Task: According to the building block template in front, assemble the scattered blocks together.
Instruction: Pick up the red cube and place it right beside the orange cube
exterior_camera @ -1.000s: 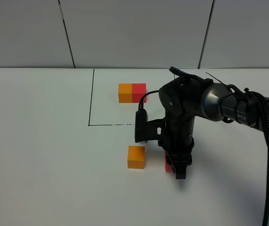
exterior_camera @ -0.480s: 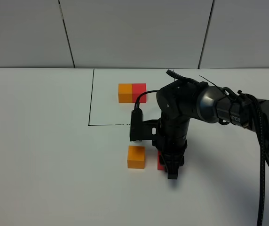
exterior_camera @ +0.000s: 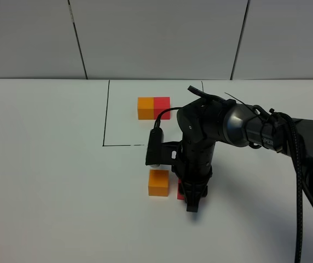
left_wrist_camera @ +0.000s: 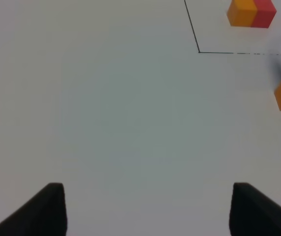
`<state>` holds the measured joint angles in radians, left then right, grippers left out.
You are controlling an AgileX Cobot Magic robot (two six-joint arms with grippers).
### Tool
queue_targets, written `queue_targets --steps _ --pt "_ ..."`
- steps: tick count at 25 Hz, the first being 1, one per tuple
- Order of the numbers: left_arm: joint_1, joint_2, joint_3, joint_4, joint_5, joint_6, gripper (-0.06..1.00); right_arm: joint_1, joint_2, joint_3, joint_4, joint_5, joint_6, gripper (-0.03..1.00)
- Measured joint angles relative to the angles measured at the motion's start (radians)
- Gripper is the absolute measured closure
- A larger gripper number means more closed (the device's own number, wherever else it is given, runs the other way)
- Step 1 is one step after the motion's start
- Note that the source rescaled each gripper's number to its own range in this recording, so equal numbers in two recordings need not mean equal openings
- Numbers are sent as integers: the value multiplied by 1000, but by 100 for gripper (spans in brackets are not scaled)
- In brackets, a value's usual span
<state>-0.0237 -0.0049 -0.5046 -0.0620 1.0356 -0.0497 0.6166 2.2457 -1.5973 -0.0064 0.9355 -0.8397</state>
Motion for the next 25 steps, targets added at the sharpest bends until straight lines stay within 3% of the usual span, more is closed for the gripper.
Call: queue_targets --steps 25 --pt "0 0 0 0 0 0 42 8 0 0 -9 -7 9 96"
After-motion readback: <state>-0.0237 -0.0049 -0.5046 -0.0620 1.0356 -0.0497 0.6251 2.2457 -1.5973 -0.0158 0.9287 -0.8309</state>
